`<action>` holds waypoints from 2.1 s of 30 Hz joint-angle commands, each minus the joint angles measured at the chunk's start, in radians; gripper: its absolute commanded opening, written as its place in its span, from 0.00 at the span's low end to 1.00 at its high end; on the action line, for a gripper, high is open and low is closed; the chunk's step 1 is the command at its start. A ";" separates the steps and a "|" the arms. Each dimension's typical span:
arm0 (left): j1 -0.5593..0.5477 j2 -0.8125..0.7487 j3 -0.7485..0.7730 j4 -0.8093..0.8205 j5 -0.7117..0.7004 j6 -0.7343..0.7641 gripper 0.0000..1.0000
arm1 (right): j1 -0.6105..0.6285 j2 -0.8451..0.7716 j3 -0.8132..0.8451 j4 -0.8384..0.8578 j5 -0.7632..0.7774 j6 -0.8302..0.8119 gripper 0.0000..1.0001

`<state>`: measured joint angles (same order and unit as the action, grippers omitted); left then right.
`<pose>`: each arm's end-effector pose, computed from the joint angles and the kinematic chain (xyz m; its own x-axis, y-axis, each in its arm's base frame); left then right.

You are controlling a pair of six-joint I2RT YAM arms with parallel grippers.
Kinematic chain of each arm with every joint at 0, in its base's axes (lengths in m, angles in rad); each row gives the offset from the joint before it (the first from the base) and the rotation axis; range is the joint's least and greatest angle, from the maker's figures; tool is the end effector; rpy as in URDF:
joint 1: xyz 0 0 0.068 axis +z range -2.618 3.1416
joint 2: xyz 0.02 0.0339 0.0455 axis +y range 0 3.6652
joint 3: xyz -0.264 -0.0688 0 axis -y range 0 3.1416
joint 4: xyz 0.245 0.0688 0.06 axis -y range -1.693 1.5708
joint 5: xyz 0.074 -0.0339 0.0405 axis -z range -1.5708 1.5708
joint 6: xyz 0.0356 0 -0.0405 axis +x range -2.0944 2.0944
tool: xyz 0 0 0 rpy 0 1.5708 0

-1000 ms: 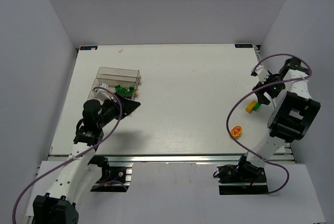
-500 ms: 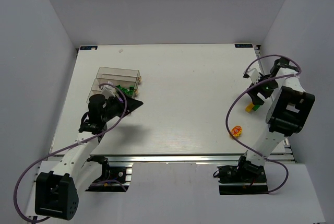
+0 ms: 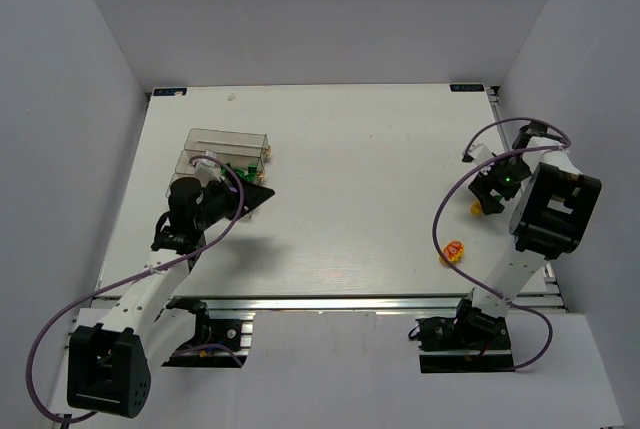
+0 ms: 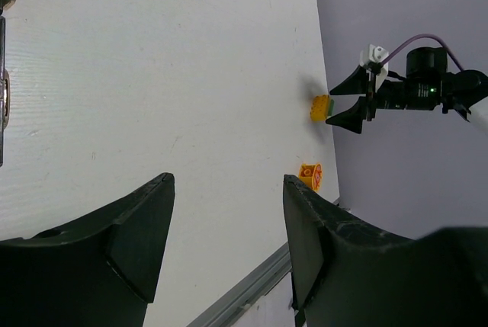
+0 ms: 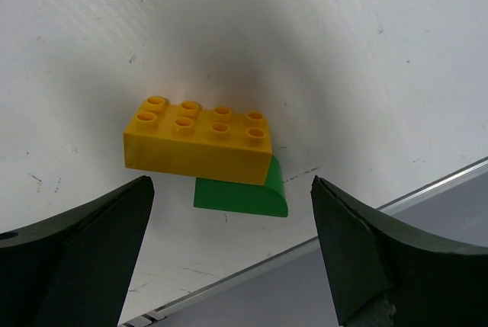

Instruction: Sort the legos into containers by color

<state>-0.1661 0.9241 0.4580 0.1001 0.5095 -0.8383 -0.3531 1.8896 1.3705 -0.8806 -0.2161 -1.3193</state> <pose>0.1992 -0.0510 0.2301 -0.6773 -0.5446 -0.4947 0.1345 0.5694 -0.8110 0.3440 -0.1186 0.1876 -0.5241 -0.8151 -0.2470 -0.8200 0.5613 -0.1123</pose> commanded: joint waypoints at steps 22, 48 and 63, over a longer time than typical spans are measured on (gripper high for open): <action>-0.004 -0.031 0.068 -0.030 -0.019 0.011 0.69 | -0.004 0.052 -0.067 0.088 0.050 0.032 0.65; -0.122 0.311 0.195 0.283 0.150 -0.122 0.70 | 0.526 -0.133 0.068 -0.001 -0.387 0.089 0.23; -0.317 0.530 0.382 0.297 0.051 -0.133 0.78 | 0.841 -0.010 0.328 0.049 -0.433 0.393 0.15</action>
<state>-0.4652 1.4506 0.7872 0.4023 0.5976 -0.9836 0.4622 1.8805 1.6573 -0.8532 -0.6132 -0.9936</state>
